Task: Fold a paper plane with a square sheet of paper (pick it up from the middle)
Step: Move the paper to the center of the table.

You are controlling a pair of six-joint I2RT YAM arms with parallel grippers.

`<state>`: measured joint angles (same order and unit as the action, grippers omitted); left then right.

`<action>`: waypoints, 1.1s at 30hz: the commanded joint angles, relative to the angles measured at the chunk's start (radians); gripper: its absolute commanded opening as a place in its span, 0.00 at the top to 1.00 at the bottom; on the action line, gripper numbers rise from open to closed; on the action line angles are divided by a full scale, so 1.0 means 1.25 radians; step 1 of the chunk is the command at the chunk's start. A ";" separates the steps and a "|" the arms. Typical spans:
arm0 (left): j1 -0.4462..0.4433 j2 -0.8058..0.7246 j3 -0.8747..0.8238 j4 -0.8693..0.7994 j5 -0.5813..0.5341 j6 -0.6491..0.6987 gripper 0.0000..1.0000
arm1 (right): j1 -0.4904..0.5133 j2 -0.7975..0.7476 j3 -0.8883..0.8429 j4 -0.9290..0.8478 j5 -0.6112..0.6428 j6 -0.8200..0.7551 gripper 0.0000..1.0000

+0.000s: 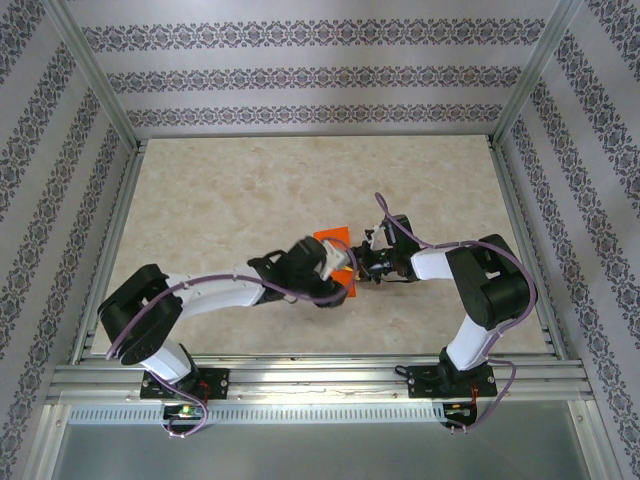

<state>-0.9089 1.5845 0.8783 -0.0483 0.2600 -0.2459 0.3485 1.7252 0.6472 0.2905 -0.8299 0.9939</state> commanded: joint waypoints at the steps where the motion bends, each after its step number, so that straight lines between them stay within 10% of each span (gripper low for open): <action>1: -0.054 0.026 0.024 -0.010 -0.199 0.108 0.49 | -0.011 0.000 0.016 0.018 -0.020 0.003 0.71; 18: -0.171 0.209 0.159 -0.078 -0.466 0.193 0.43 | -0.015 -0.006 0.012 0.014 -0.020 0.007 0.71; 33: -0.170 0.188 0.141 -0.058 -0.455 0.201 0.71 | -0.016 -0.007 0.016 0.003 -0.015 0.004 0.71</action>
<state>-1.1126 1.8400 1.0569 -0.1051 -0.3000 -0.0013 0.3416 1.7252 0.6483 0.2924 -0.8391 0.9970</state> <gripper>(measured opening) 0.308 0.290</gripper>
